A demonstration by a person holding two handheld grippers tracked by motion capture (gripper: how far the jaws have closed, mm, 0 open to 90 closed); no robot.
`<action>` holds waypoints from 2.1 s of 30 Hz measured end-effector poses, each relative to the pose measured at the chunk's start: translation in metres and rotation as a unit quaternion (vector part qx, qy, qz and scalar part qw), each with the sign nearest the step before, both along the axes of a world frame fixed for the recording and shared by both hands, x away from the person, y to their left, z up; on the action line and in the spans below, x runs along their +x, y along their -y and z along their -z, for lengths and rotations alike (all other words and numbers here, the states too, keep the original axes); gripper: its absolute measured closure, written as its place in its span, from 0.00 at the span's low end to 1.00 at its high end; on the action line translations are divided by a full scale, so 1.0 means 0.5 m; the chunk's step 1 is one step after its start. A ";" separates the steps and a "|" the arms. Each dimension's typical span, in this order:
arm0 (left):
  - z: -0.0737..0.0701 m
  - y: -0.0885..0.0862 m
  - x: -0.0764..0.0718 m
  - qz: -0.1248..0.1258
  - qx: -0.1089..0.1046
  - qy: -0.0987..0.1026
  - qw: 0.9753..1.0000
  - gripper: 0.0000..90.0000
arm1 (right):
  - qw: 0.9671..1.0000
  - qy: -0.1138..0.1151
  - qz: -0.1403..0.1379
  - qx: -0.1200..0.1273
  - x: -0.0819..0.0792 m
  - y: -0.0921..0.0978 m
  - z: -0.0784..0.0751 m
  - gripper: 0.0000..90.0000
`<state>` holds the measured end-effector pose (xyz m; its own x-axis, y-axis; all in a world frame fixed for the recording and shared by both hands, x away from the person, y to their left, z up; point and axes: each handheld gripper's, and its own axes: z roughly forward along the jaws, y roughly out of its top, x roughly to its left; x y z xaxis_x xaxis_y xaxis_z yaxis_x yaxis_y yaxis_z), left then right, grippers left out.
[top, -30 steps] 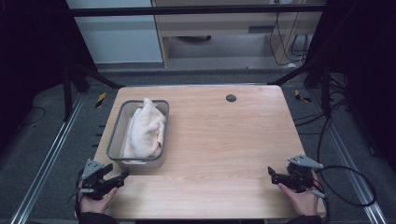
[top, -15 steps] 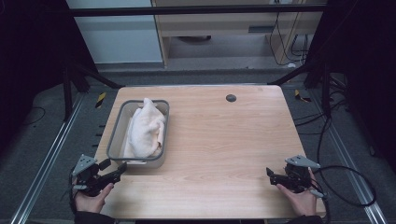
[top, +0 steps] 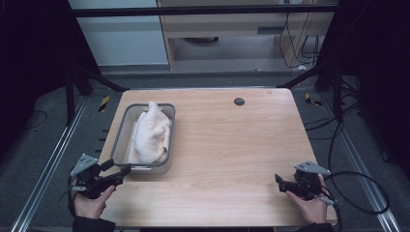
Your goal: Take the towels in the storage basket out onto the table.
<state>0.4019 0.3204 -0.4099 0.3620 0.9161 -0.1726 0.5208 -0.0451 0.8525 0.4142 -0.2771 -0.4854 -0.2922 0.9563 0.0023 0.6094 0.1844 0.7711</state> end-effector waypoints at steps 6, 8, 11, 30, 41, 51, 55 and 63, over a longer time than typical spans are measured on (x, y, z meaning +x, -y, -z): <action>-0.018 0.001 0.010 0.002 0.003 0.000 1.000 0.27 | 1.000 0.007 0.001 0.000 0.000 0.001 0.000 0.15; -0.023 0.001 0.015 0.001 0.003 0.001 1.000 0.27 | 1.000 0.008 0.001 -0.004 0.000 0.001 0.002 0.15; -0.032 0.000 0.024 -0.002 0.004 0.003 1.000 0.27 | 1.000 0.012 0.003 -0.006 -0.001 0.001 0.002 0.15; -0.091 0.041 0.106 0.012 0.043 -0.018 0.999 0.24 | 1.000 0.004 -0.002 -0.010 0.002 0.000 0.006 0.15; -0.109 0.068 0.147 0.015 0.064 -0.030 0.997 0.22 | 1.000 0.001 -0.004 -0.006 0.002 -0.001 0.006 0.15; -0.098 0.086 0.193 0.010 0.079 -0.051 0.996 0.21 | 1.000 -0.001 -0.004 -0.006 0.003 -0.001 0.006 0.15; -0.089 0.094 0.207 0.011 0.082 -0.058 0.995 0.20 | 1.000 -0.001 -0.006 -0.010 0.004 -0.001 0.008 0.15; -0.070 0.106 0.236 0.007 0.093 -0.071 0.993 0.18 | 1.000 -0.002 -0.005 -0.009 0.004 -0.001 0.007 0.15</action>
<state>0.5198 0.2677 -0.3750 0.3585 0.9321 -0.0517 0.6331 -0.2021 0.7472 0.4161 -0.2767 -0.4891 -0.3016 0.9533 -0.0147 0.6099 0.2048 0.7656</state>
